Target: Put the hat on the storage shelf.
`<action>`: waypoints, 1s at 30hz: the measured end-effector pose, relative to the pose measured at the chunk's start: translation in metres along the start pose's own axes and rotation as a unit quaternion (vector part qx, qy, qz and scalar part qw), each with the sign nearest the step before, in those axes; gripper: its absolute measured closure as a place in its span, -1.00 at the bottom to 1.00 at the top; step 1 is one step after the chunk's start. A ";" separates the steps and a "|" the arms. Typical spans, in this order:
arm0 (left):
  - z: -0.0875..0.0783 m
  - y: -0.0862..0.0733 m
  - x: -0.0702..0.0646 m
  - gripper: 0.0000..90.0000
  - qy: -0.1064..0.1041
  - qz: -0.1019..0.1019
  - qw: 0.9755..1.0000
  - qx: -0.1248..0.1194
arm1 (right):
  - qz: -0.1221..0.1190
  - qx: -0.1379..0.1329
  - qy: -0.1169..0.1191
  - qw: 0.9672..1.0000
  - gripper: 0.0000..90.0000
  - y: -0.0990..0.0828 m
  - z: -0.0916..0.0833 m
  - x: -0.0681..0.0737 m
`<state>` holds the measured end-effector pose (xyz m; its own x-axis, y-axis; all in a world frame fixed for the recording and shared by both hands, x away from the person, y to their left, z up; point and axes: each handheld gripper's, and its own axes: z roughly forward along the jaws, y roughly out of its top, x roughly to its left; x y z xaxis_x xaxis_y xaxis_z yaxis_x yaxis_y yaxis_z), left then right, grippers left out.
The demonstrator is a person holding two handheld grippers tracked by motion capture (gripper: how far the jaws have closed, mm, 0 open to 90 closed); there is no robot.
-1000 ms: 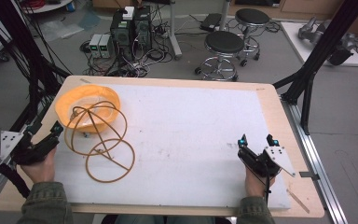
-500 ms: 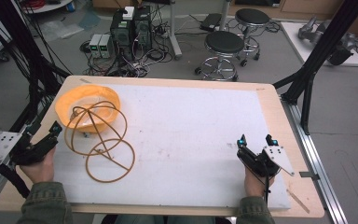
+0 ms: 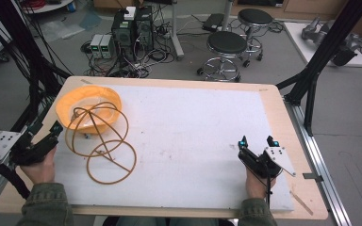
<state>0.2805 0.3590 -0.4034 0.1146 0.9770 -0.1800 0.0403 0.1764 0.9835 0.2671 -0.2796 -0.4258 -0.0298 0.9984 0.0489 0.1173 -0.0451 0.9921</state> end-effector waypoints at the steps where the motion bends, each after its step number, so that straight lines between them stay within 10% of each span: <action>1: 0.002 0.002 0.001 -0.34 -0.003 -0.003 1.000 0.002 | 0.002 0.000 0.000 1.000 -0.74 0.000 0.000 0.000; 30: 0.066 0.026 0.001 -0.36 -0.004 0.034 0.996 0.080 | 0.002 0.001 0.003 1.000 -0.74 0.000 0.001 -0.001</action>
<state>0.3467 0.3564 -0.3789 0.1308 0.9849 -0.1134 0.1895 0.0875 0.9780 0.2682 -0.2807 -0.4260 -0.0359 0.9979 0.0533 0.1197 -0.0486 0.9916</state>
